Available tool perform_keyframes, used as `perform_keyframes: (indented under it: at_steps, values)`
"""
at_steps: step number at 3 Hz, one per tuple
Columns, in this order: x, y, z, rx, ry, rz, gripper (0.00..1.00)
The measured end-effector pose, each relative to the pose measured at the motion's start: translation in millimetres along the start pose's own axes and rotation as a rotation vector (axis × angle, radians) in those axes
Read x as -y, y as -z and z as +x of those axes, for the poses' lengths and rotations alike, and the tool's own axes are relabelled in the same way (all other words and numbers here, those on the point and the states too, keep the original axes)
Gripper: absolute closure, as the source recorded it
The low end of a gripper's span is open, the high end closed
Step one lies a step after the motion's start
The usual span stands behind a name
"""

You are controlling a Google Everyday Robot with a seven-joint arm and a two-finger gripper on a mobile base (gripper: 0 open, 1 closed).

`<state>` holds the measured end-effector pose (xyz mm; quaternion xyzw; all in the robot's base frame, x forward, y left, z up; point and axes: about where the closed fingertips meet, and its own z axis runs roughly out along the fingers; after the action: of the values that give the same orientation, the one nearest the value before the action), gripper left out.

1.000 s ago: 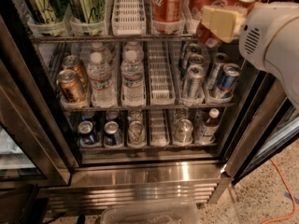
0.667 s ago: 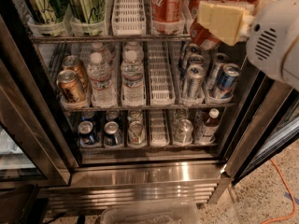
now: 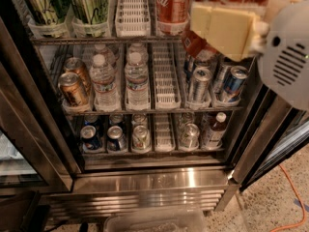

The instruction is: Pick coke can from top shelf of fridge

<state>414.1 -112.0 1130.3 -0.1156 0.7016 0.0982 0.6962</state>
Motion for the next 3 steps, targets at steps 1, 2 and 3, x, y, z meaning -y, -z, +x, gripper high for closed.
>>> perform_keyframes:
  at_steps: [1,2,3]
  values:
    - [-10.1,-4.9,2.0,-0.024,0.012,-0.042,1.0]
    - [-21.0,-23.8,35.1,-0.131,0.002,-0.185,1.0]
    - [-7.1,-32.0,62.8,-0.218,-0.036,-0.23,1.0]
